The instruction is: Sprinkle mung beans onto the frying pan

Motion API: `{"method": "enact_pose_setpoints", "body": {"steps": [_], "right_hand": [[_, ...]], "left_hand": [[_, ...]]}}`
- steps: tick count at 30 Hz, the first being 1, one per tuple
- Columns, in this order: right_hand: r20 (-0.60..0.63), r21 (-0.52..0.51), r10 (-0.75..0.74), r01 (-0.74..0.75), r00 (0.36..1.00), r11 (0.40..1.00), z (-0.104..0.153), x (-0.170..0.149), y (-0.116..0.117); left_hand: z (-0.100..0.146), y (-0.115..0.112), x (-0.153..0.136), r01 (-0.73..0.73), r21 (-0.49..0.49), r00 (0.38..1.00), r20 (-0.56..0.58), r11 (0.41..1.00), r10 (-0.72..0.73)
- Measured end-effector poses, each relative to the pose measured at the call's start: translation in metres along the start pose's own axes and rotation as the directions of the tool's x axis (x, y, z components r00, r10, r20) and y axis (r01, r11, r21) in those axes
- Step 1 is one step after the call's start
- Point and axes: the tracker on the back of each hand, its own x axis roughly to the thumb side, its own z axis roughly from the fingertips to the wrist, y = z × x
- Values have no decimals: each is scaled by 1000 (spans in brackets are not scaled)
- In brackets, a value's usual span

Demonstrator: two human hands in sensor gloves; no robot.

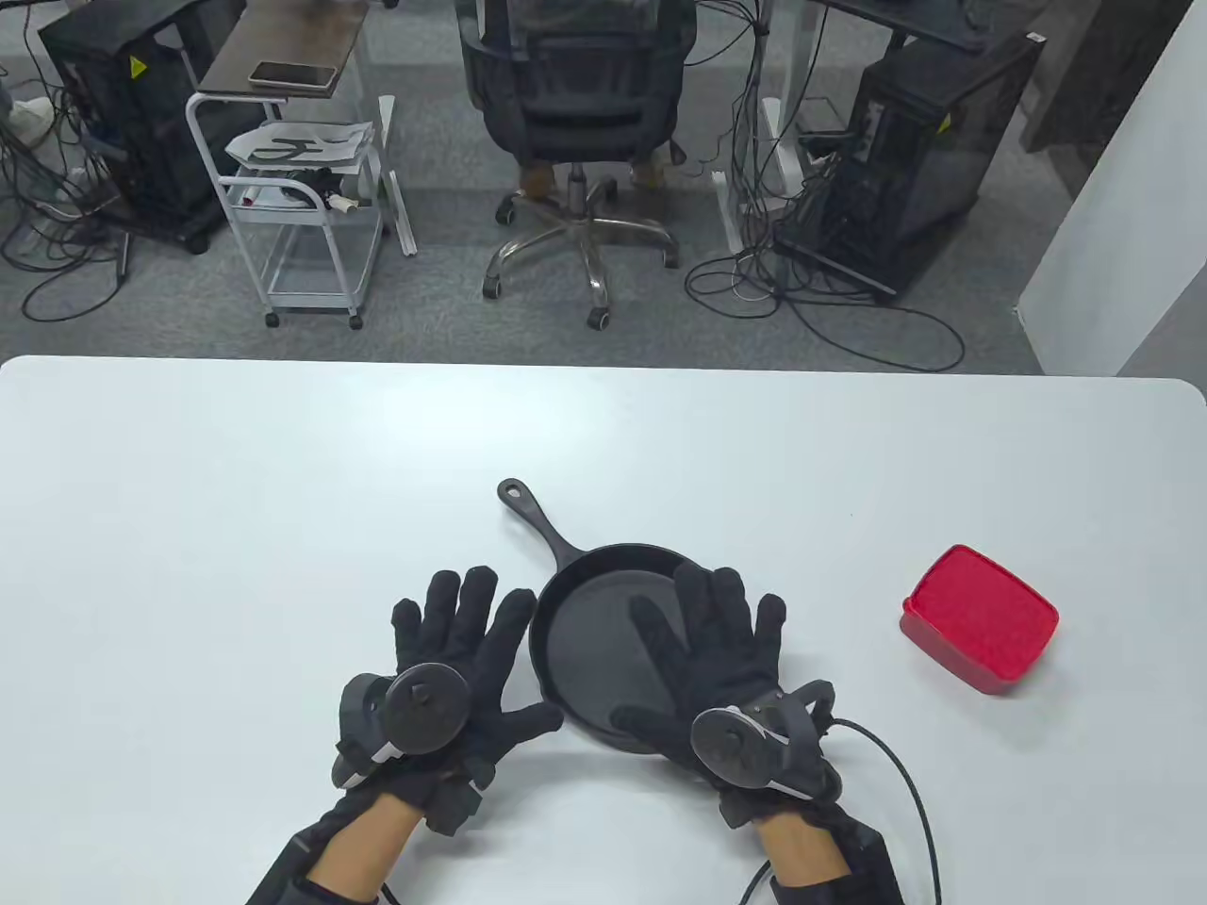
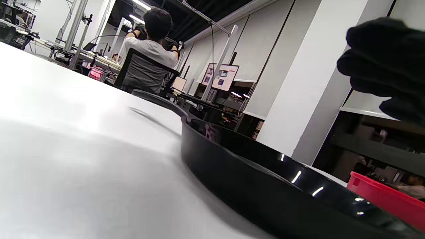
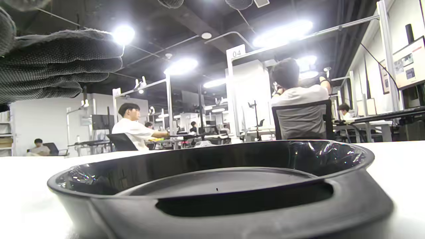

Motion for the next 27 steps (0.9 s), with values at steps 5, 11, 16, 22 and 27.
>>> {"method": "enact_pose_setpoints", "body": {"steps": [5,11,16,22,27], "right_hand": [[-3,15,1,-1,1000,1000,0,0,0],[-8,24,3,-3,1000,1000,-1,0,1],[-19,34,1,0,1000,999,-2,-3,0],[-74,40,9,-6,997,999,-4,-20,-8],[-177,70,62,-51,982,996,-6,-62,-26]], "left_hand": [[0,-1,2,3,-6,1000,3,1000,-3],[1,0,4,3,-3,1000,9,1000,-3],[1,0,3,-7,-1,1000,4,1000,7],[2,1,2,-22,-2,1000,-7,1000,22],[1,1,1,-24,-14,1000,-11,1000,24]]}}
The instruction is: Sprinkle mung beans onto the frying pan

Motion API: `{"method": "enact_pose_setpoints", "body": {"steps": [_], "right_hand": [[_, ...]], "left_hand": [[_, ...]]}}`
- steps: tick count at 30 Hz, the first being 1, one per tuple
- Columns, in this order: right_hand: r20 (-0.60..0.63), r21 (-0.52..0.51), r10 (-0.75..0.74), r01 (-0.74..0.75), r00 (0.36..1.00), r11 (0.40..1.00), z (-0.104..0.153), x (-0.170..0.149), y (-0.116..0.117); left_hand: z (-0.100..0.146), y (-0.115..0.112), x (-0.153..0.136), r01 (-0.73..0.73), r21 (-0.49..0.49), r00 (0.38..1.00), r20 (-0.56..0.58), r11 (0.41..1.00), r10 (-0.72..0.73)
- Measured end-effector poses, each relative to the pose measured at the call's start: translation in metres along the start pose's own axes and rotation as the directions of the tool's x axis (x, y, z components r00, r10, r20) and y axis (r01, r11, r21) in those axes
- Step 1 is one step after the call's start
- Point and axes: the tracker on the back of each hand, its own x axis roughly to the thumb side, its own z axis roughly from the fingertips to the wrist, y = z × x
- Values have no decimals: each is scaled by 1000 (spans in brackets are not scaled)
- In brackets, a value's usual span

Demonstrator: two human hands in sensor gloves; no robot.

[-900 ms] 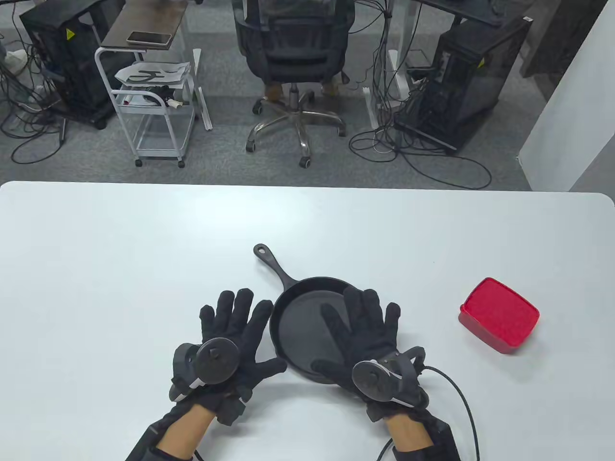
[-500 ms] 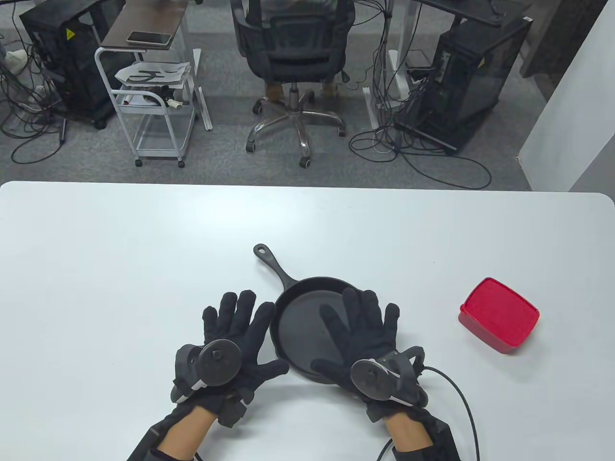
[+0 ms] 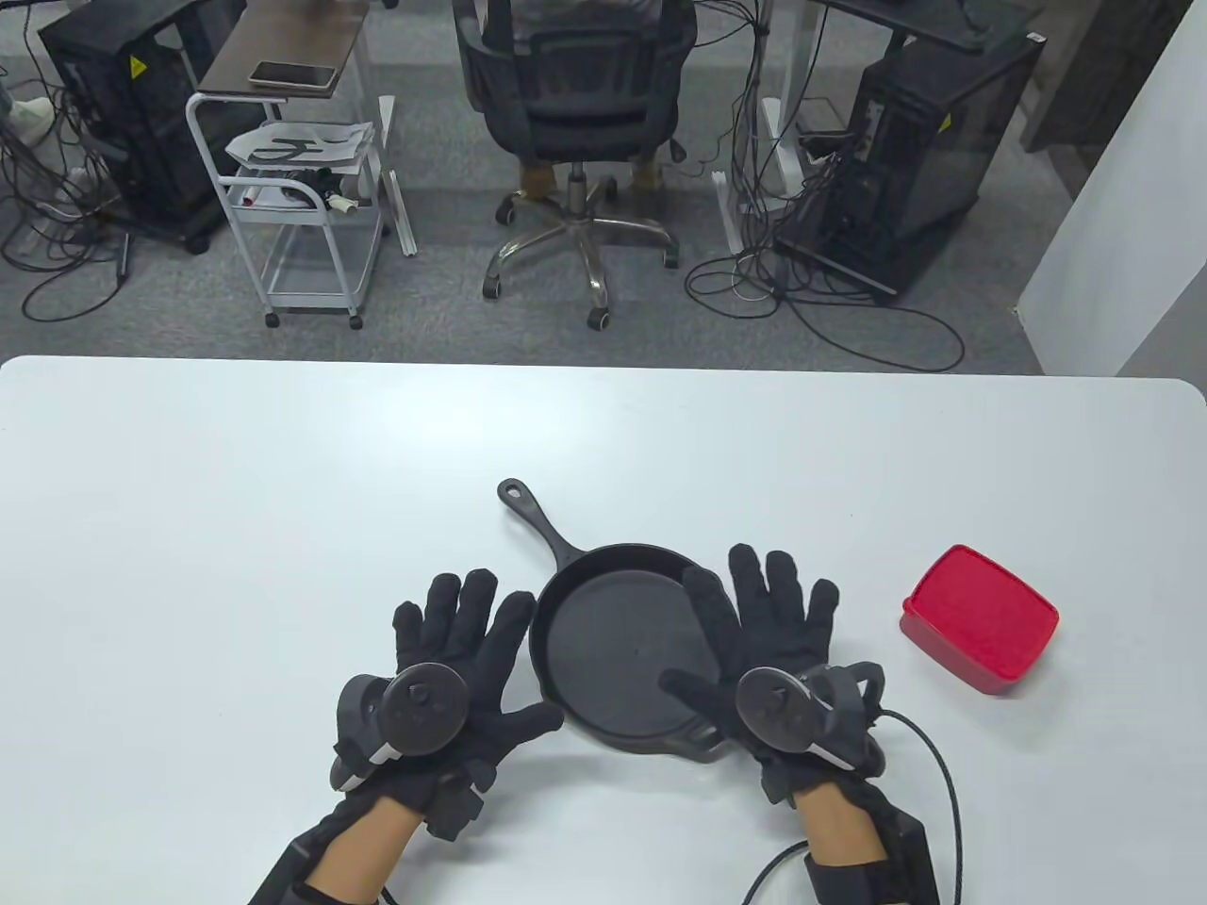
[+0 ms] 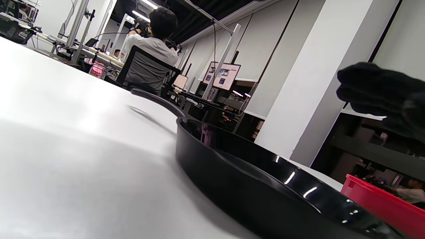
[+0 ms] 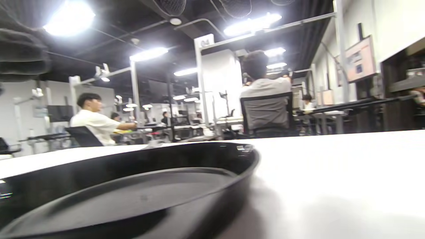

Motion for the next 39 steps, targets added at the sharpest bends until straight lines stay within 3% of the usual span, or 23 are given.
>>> {"method": "enact_pose_setpoints", "body": {"steps": [9,14,17,25,26,39], "right_hand": [[-306,166,74,-23,949,986,-21,-123,-29],[-466,300,80,72,881,951,-18,-180,-23],[-498,440,91,161,863,883,-11,-208,-10],[-522,522,171,154,836,839,2,-236,13],[-515,487,148,147,845,861,4,-236,12],[-425,457,162,57,891,888,0,-215,3]], "left_hand": [[-1,-2,-1,6,-23,1000,-16,1000,-7],[-1,0,-2,1,-23,1000,-26,1000,-1],[-1,-1,-2,4,-32,999,-34,999,-5],[-2,-1,-4,0,-42,999,-48,999,-2],[-1,0,-5,-7,-38,999,-50,999,5],[-2,11,-14,-90,-18,992,-94,996,88]]}}
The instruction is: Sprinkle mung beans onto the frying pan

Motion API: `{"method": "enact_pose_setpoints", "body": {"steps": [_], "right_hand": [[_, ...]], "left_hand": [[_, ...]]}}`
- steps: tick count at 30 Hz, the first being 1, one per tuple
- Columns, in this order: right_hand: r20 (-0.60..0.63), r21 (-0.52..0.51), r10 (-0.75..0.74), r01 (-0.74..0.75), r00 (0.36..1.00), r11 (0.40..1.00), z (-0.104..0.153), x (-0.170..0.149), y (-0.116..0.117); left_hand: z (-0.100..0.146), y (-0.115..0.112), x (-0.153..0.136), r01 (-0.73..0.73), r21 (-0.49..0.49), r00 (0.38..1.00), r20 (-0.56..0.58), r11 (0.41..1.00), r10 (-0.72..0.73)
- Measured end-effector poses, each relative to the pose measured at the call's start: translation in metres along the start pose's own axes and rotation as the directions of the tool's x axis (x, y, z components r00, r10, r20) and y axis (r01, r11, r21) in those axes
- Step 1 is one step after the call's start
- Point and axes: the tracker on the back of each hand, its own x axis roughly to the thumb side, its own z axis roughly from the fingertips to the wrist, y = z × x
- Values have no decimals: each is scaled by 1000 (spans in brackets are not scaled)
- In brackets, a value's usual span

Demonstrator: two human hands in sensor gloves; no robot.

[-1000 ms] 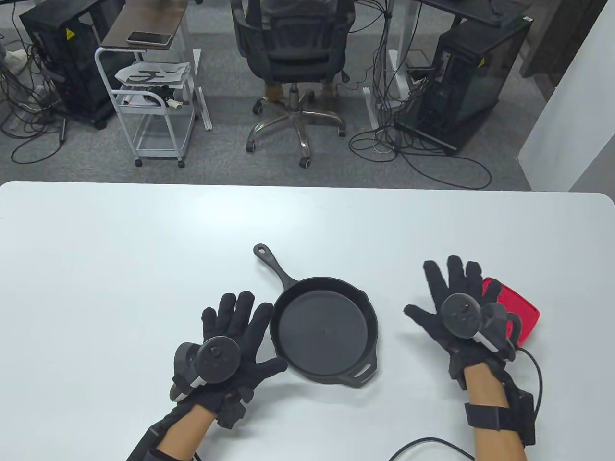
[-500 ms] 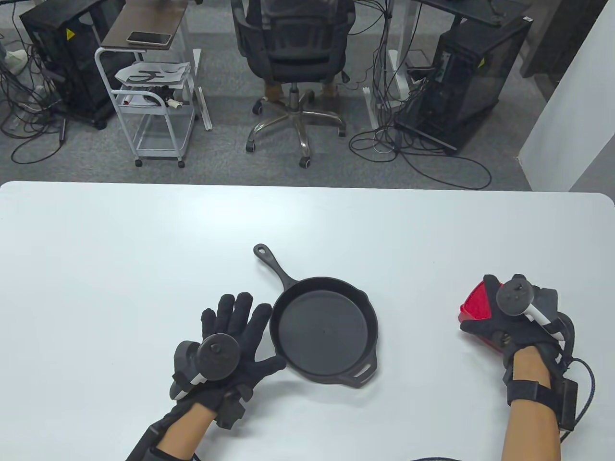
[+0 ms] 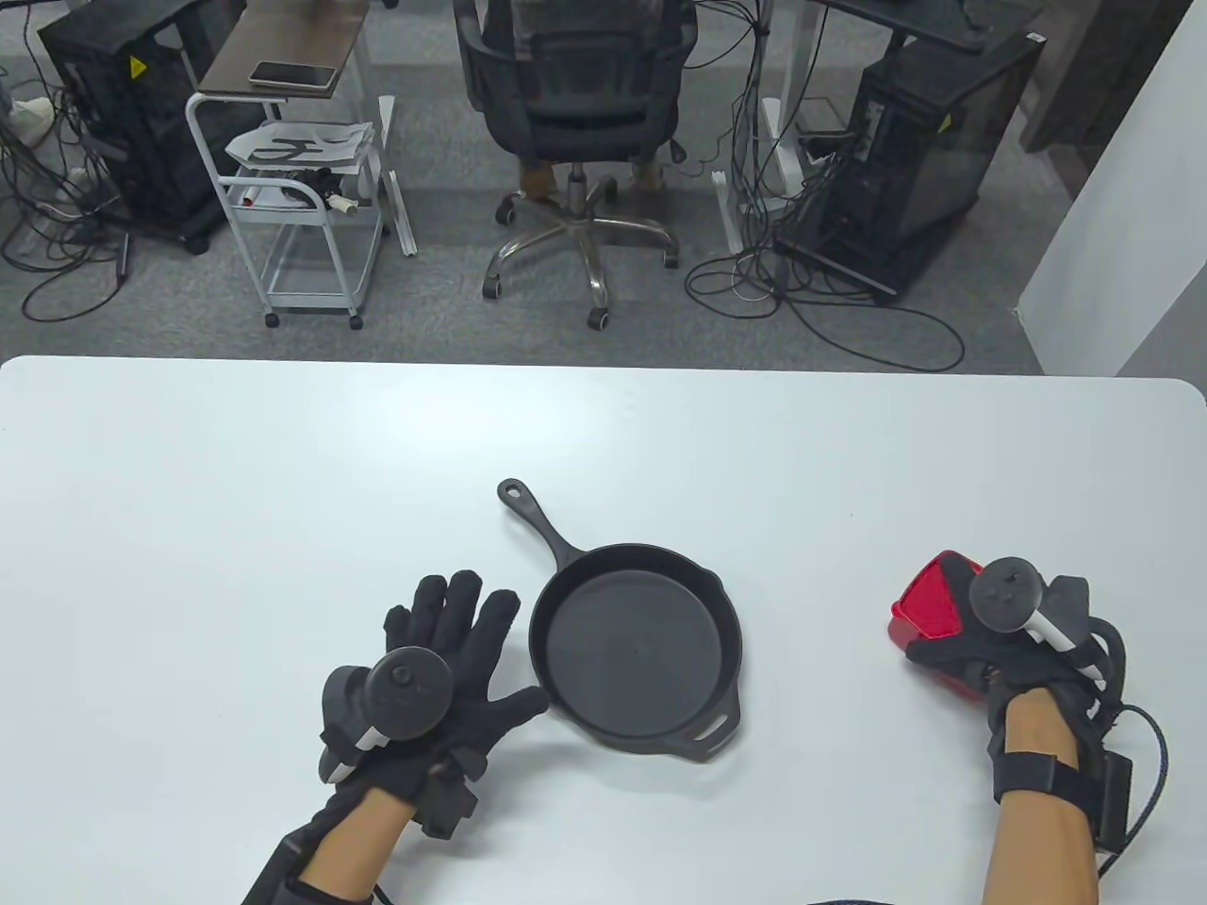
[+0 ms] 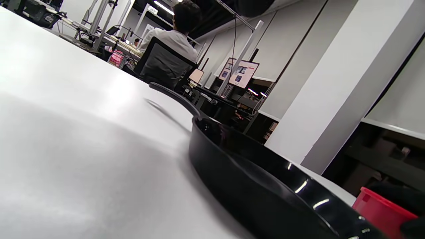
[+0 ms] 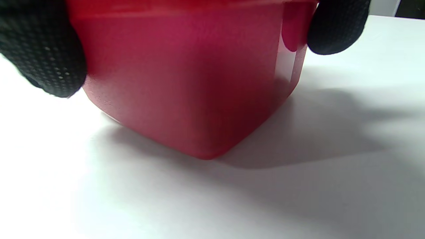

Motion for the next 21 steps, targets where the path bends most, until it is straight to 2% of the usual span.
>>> {"method": "enact_pose_setpoints", "body": {"steps": [8,11,14,19,21], "right_hand": [[161,-61,15,-6,987,998,21,52,-29],[261,-95,20,5,965,995,36,89,-45],[353,-101,36,0,935,995,50,128,-56],[494,-109,86,-37,865,993,77,197,-64],[542,-123,117,-59,832,991,88,223,-64]], "left_hand": [[-1,5,-13,-90,-3,995,-44,996,89],[-2,7,-18,-143,6,988,-53,990,143],[-1,9,-20,-196,56,980,-34,979,198],[0,11,-23,-262,66,963,-40,963,265],[1,13,-24,-291,113,954,-41,950,297]]}}
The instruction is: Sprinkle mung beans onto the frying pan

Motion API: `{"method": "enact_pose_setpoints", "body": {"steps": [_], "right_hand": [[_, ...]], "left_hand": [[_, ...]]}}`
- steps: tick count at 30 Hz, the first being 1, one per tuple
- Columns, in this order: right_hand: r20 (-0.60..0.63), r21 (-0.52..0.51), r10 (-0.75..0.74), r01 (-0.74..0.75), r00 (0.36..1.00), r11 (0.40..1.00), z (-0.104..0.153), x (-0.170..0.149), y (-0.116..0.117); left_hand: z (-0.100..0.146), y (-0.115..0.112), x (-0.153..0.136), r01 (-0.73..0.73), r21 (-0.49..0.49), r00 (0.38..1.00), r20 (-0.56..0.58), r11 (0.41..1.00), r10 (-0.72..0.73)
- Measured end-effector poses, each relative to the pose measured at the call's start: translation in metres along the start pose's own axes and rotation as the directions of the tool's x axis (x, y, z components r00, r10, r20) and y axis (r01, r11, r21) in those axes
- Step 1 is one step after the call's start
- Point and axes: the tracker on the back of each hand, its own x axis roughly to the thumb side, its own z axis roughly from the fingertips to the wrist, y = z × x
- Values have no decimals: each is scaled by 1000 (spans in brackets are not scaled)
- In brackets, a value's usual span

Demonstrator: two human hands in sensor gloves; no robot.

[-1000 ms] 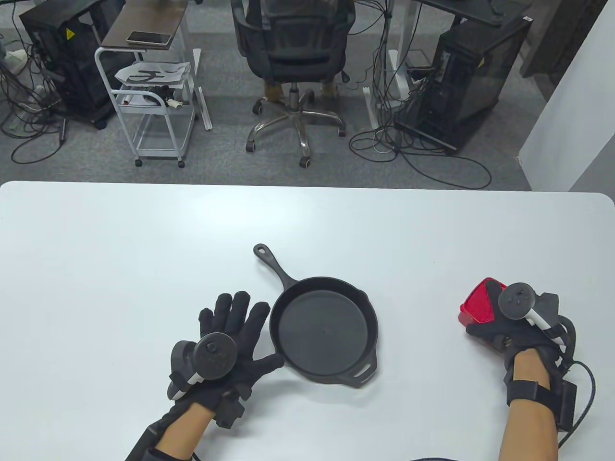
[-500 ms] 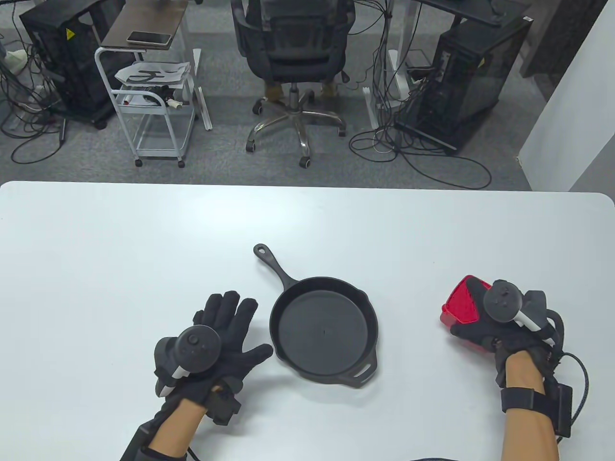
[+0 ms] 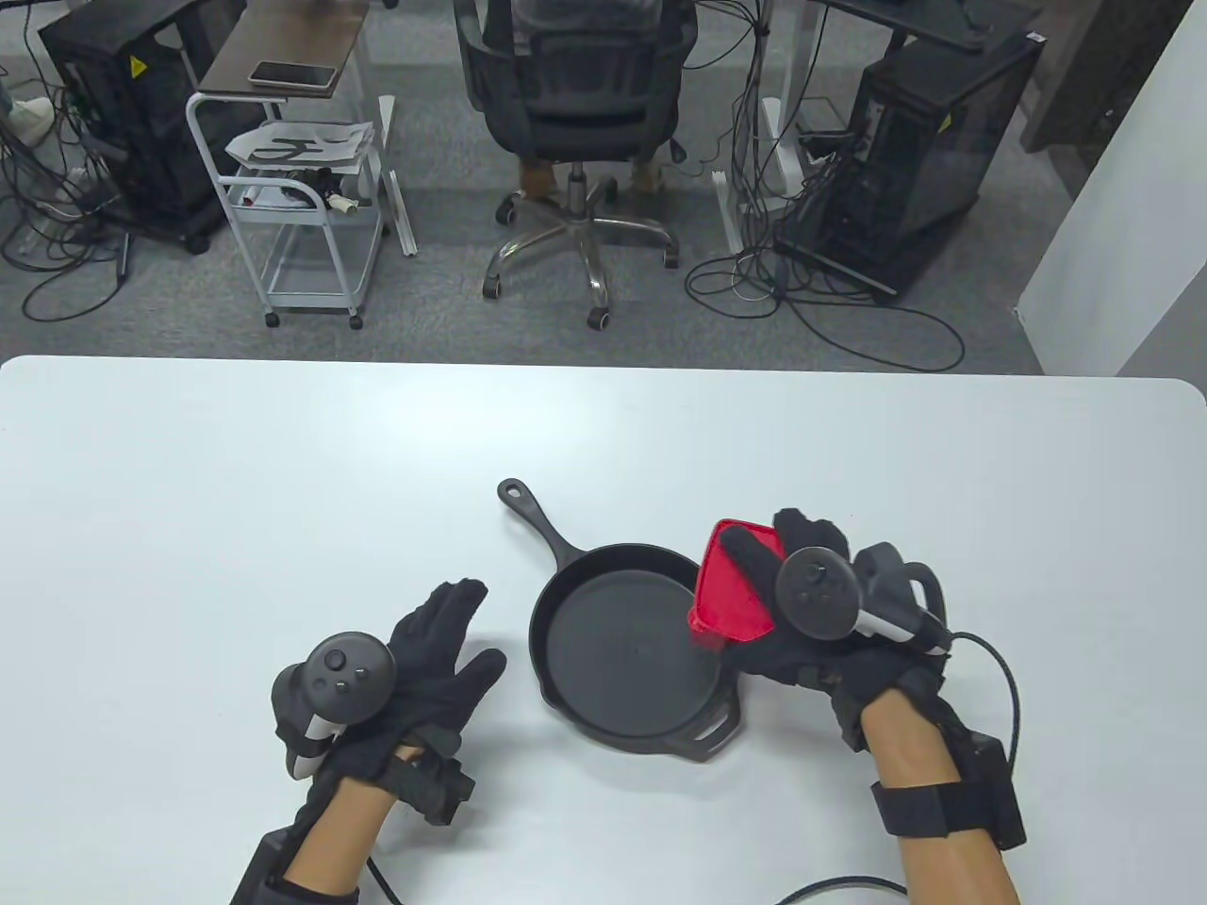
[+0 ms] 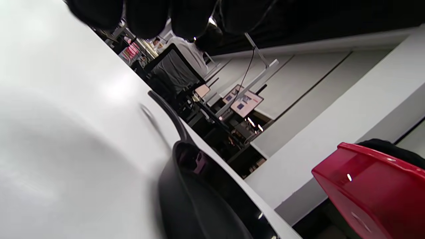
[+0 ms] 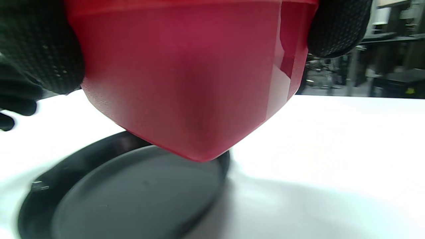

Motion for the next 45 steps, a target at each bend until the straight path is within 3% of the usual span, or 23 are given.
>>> {"method": "enact_pose_setpoints", "body": {"steps": [5,8,11,15,18,19,21,24,35,45], "right_hand": [[138,6,20,-21,990,1000,-12,62,-4],[214,2,12,-12,977,1000,-19,96,-5],[266,27,2,-10,964,1000,-23,122,-4],[307,31,28,-40,951,999,-26,147,-2],[326,40,29,-45,945,998,-29,159,1],[322,34,37,-51,946,998,-29,161,1],[327,28,34,-46,944,999,-29,162,1],[324,26,39,-51,945,998,-29,161,3],[306,-6,58,-59,950,998,-22,155,14],[174,-307,137,-79,975,948,-3,170,39]], "left_hand": [[2,5,-2,-144,30,990,-11,989,144],[2,5,-6,-312,-10,949,-46,950,311],[1,0,-11,-475,-58,877,-115,878,467],[1,-7,-14,-592,-153,803,-190,791,565],[1,-16,-13,-699,-257,716,-249,668,653],[2,-18,-14,-742,-235,670,-283,628,686],[1,-22,-18,-776,-189,629,-305,602,715],[1,-30,-19,-826,-233,563,-354,513,747],[3,-40,-19,-870,-161,490,-371,465,788],[6,-40,-21,-890,-45,440,-341,453,831]]}}
